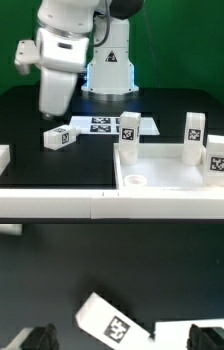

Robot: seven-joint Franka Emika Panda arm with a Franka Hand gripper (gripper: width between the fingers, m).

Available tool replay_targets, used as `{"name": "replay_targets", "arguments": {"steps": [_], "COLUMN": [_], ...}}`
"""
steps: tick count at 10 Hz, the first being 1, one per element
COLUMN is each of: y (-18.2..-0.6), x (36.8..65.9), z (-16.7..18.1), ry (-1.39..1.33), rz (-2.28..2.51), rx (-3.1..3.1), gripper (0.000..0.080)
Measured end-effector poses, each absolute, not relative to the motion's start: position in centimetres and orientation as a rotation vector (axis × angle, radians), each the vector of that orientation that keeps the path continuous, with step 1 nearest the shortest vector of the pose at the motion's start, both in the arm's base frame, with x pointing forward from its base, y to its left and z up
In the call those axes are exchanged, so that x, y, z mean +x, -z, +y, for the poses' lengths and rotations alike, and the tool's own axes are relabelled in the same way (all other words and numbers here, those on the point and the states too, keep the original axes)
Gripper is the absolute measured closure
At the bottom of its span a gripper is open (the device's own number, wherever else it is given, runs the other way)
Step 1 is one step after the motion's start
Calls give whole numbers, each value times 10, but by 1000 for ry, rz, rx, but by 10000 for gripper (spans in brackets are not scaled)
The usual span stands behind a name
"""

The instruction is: Assemble square table

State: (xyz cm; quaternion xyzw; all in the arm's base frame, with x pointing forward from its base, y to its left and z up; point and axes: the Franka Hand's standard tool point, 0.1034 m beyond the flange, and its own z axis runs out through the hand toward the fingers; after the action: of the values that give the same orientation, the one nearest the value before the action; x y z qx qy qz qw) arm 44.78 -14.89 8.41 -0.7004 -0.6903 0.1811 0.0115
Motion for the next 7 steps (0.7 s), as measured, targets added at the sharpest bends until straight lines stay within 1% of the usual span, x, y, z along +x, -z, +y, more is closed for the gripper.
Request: {"name": "replay_targets", "arguments": {"steps": [2, 4, 6, 7], "y": [-84, -83, -81, -82], "x": [446, 446, 446, 448], "z": [-154, -152, -151, -158], "ry": [-541, -545, -543, -559], "rz": [-1831, -1756, -1561, -1440], "rx": [-2488, -2555, -2701, -2770], "gripper": [150, 150, 150, 150]}}
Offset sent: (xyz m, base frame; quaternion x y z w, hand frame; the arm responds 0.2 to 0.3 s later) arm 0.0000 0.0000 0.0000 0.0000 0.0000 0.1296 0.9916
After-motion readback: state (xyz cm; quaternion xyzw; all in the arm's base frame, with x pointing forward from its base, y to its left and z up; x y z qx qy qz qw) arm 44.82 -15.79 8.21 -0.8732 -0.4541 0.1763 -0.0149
